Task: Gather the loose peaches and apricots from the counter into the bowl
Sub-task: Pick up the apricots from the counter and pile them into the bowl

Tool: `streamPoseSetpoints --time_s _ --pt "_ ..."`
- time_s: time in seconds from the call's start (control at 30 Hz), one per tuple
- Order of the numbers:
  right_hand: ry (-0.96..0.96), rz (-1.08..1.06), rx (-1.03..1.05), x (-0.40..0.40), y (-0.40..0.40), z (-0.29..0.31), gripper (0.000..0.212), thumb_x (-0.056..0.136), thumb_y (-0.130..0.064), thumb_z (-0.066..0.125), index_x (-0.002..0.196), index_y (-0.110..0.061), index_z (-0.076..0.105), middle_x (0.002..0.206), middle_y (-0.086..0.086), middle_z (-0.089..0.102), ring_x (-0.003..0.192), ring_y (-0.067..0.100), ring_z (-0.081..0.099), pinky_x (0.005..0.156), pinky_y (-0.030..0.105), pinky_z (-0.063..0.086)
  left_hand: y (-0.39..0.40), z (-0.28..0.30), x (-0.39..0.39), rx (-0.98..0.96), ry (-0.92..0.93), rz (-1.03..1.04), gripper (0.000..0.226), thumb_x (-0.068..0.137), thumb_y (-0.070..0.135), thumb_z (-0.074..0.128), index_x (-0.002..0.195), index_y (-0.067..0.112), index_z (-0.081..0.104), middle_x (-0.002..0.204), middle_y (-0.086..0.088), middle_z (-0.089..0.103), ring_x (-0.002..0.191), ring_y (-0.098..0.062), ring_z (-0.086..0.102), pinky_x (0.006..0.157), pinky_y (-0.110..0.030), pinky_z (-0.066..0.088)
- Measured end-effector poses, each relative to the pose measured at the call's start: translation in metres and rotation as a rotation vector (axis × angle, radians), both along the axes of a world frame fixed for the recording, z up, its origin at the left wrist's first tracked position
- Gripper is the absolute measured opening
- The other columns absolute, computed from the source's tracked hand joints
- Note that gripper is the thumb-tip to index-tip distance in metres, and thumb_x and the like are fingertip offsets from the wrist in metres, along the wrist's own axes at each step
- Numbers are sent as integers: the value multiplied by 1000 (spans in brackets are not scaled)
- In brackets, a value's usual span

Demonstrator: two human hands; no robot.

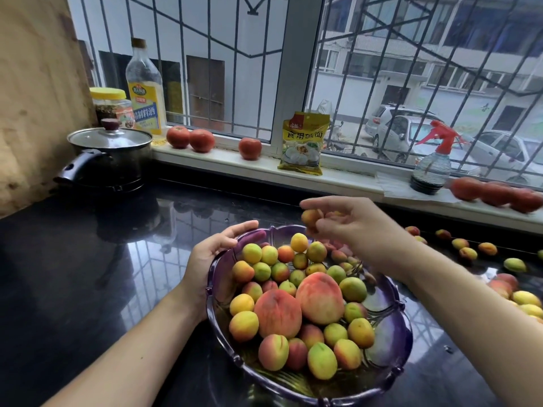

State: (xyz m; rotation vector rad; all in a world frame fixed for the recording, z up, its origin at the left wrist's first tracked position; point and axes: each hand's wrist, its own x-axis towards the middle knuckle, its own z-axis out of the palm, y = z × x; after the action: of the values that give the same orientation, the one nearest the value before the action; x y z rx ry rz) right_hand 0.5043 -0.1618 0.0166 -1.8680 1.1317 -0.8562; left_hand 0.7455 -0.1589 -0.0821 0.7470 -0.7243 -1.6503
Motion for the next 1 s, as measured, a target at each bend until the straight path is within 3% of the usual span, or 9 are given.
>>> streamPoseSetpoints --time_s 0.1,0.17,0.23,0.37,0.43,0.6,0.77,0.9,1.0 --pt "265 142 -154 34 22 3 31 93 -16 72 121 -29 71 109 -9 71 97 2 69 89 24 56 1 0 -1 -8 24 9 58 82 15 45 137 4 62 130 -25 67 104 -35 71 86 -43 62" --pt "452 195 -354 57 23 -6 29 89 -24 77 118 -29 73 105 -22 60 91 -11 57 86 9 44 2 1 -2 -29 47 4 55 82 11 44 132 2 63 117 -24 71 95 -31 74 76 -38 64" --pt "538 262 -495 78 25 -15 29 86 -24 78 114 -24 74 104 -25 52 86 -11 48 83 2 32 2 1 -2 -41 33 0 50 86 6 38 128 1 64 101 -21 74 83 -25 76 64 -30 62" --pt "630 276 -629 100 26 -32 27 83 -23 76 107 -17 67 108 -5 62 104 18 59 87 38 52 4 1 -1 -23 -68 50 52 95 4 29 133 3 65 121 -25 72 98 -27 75 72 -29 63" --pt "679 285 -647 101 27 -33 24 85 -25 73 106 -15 65 110 -1 64 108 22 58 88 42 50 6 4 -1 -16 -96 61 53 95 6 30 134 5 65 130 -29 67 102 -30 72 77 -31 63" --pt "623 328 -661 101 32 -38 17 87 -14 72 102 -7 70 110 6 68 105 27 62 88 40 48 8 5 -3 -19 -105 54 52 96 6 30 135 6 65 130 -28 67 112 -35 67 82 -31 62" --pt "636 333 -585 94 29 -41 20 90 -22 70 108 -15 66 115 -3 62 105 23 60 86 44 51 6 4 -1 11 -77 59 51 93 8 36 133 9 67 130 -23 69 110 -32 70 88 -37 58" --pt "511 329 -563 83 22 -35 22 89 -26 74 110 -20 69 118 -6 61 105 9 57 89 28 48 4 3 -3 -26 -24 47 54 77 9 44 123 4 71 117 -23 73 98 -29 75 78 -33 63" --pt "361 66 -592 51 -3 -20 12 93 -16 70 104 -22 73 100 -13 63 86 -6 56 79 14 44 2 0 -1 -23 17 22 59 75 12 50 131 4 66 130 -25 68 107 -34 71 86 -39 62"
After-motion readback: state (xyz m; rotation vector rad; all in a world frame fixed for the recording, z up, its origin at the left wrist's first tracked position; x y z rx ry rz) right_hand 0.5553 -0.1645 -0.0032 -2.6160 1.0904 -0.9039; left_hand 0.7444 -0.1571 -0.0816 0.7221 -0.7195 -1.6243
